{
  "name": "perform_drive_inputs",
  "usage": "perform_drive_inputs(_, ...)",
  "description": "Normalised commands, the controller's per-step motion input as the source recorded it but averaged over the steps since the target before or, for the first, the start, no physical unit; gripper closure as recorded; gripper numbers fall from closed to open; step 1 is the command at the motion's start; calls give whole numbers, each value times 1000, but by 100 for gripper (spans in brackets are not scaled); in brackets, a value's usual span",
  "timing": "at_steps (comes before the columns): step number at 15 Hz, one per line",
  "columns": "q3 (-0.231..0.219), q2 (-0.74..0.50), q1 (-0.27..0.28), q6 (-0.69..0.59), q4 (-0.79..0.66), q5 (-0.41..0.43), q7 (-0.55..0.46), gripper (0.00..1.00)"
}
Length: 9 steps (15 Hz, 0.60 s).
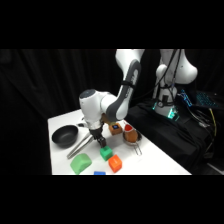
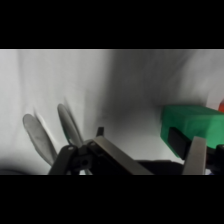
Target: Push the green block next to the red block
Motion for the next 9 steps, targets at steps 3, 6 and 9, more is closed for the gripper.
perform_drive_inputs(3, -94, -315, 292, -36, -280, -191, 316, 0)
perform_drive_inputs(6, -84, -311, 216, -109, -223, -173, 264, 0)
perform_drive_inputs(9, -93, -329, 53, -312, -84, -94, 187, 0)
